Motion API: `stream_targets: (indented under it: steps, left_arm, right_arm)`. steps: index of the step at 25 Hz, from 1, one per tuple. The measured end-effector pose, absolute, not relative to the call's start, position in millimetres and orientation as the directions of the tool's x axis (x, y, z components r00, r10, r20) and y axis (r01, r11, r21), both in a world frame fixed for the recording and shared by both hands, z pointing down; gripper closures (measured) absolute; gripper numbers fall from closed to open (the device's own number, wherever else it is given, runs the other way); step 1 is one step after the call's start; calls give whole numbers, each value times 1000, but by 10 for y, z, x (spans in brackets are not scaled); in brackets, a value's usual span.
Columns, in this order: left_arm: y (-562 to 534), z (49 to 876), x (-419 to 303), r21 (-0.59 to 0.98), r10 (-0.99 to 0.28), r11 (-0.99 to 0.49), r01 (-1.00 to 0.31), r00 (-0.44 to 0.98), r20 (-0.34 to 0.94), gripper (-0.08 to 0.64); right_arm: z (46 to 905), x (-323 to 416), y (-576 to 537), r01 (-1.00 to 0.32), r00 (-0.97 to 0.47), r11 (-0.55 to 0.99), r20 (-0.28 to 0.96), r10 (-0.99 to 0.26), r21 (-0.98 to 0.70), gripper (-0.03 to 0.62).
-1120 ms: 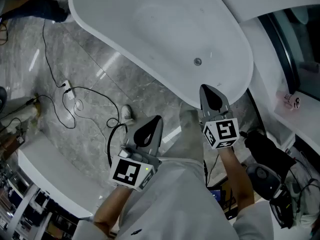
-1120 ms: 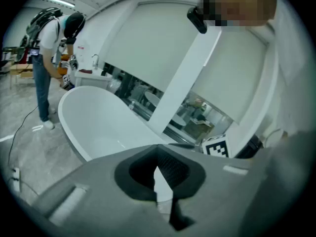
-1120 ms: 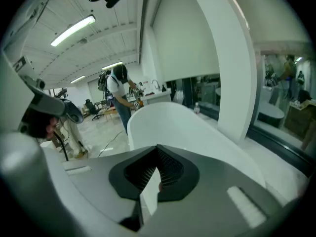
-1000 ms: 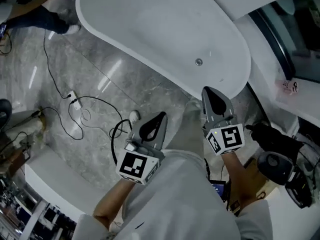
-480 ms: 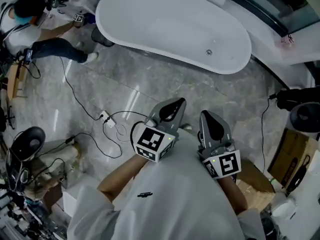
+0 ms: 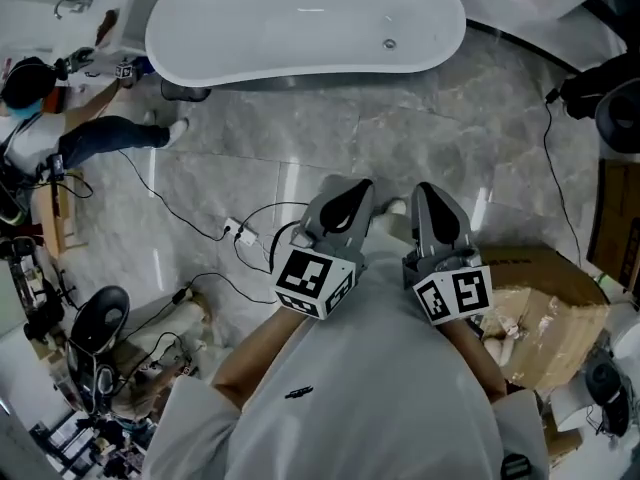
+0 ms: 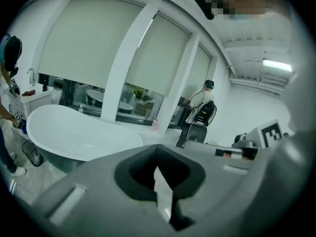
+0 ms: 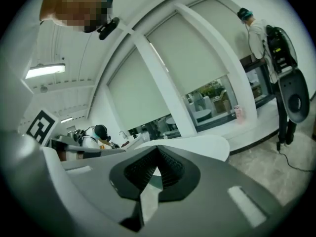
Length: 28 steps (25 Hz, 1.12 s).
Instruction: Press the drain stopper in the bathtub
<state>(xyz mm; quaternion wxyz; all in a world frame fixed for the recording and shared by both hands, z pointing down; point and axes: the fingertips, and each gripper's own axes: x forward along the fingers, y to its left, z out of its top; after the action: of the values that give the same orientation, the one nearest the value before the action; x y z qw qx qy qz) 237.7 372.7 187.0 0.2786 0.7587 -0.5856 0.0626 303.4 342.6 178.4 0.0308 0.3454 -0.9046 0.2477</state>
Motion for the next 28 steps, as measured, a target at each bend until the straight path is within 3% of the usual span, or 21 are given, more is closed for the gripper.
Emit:
stream_targets:
  steps: [5,10,20,28]
  left_arm:
    - [3631,1900,2547,341,-830,-205,-917,348,436,561]
    - [3226,1966,2199,355,-839,-202,-913,349,418,561]
    - [1999,1972,453,354,-754,-347,-869,483,446,561]
    - [1205,2123,-288,423,-655,-463,-778,623,428,561]
  right_arm:
    - [1846,3191,3297,-664,-730,583,238,-640,-468,598]
    - [1942,2877,2924,-676,-723,582,250,-644,-452,597]
    - [2071,1555,1765,-821,-537,386,340,-772,-420,597]
    - [2036,747,1052,-879,-422,291,331,-844,-377,597]
